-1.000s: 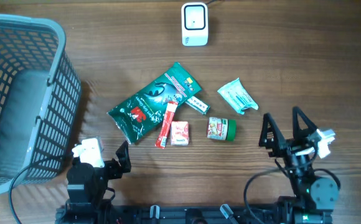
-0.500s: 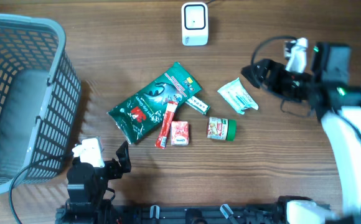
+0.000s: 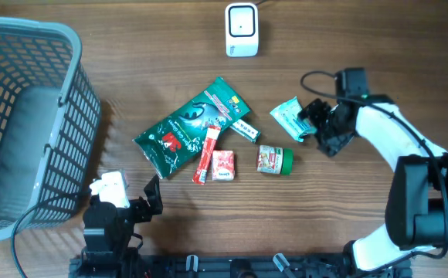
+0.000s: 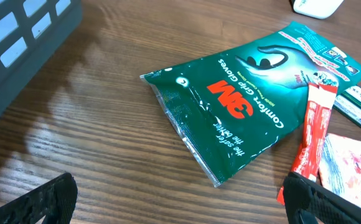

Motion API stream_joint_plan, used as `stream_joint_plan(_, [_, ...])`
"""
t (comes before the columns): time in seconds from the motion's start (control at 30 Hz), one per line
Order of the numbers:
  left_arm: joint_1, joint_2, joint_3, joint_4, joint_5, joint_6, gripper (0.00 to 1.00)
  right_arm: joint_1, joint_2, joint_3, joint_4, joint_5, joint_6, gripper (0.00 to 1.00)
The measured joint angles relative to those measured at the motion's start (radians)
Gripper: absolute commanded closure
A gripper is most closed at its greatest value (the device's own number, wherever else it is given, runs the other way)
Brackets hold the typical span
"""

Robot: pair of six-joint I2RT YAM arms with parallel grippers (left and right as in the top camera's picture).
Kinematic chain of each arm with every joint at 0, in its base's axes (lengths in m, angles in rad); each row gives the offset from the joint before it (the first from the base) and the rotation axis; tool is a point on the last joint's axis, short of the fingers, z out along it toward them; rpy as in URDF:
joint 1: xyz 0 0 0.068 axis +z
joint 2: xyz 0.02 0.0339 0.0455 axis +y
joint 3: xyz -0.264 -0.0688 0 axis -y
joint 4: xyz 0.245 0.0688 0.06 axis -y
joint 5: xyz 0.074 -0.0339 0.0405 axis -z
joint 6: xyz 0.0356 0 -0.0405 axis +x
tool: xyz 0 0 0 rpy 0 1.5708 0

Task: Scan the item barcode
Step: 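Reach the right gripper to the white-green wipes pack, then grasp the wipes pack with the right gripper and lift it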

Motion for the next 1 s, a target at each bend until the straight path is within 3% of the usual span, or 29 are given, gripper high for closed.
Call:
stream_joint_plan(0.07, [0.0,0.0,0.0,0.0,0.0,0.0,0.0,0.018,-0.005,-0.046,0.058,0.007,0.05,0.19])
stream_joint_plan(0.1, [0.0,0.0,0.0,0.0,0.0,0.0,0.0,0.024,-0.007,-0.051,0.069,0.009,0.069,0.31])
stream_joint_plan(0.13, [0.0,0.0,0.0,0.0,0.0,0.0,0.0,0.03,-0.008,-0.055,0.082,0.01,0.084,0.56])
stream_joint_plan(0.2, [0.0,0.0,0.0,0.0,0.0,0.0,0.0,0.038,-0.008,-0.058,0.099,0.016,0.106,0.86])
stream_joint_plan(0.23, [0.0,0.0,0.0,0.0,0.0,0.0,0.0,0.043,-0.013,-0.057,0.114,0.016,0.13,0.96])
stream_joint_plan(0.37, [0.0,0.0,0.0,0.0,0.0,0.0,0.0,0.034,-0.027,-0.055,0.124,-0.027,0.154,0.96])
stream_joint_plan(0.5, [0.0,0.0,0.0,0.001,0.0,0.0,0.0,-0.043,-0.033,-0.027,-0.06,-0.313,0.165,0.96])
stream_joint_plan(0.53, [0.0,0.0,0.0,0.0,0.0,0.0,0.0,-0.094,-0.045,-0.026,-0.085,-0.465,0.165,0.96])
stream_joint_plan(0.67, [0.0,0.0,0.0,0.0,0.0,0.0,0.0,-0.228,-0.058,-0.018,-0.058,-0.785,0.16,0.96])
stream_joint_plan(0.8, [0.0,0.0,0.0,0.001,0.0,0.0,0.0,-0.22,-0.06,-0.014,0.069,-1.137,0.076,0.96])
stream_joint_plan(0.9, [0.0,0.0,0.0,0.0,0.0,0.0,0.0,-0.192,-0.062,-0.012,0.105,-1.239,0.129,0.96])
stream_joint_plan(1.0, [0.0,0.0,0.0,0.0,0.0,0.0,0.0,-0.175,-0.062,-0.012,0.108,-1.147,0.294,0.96])
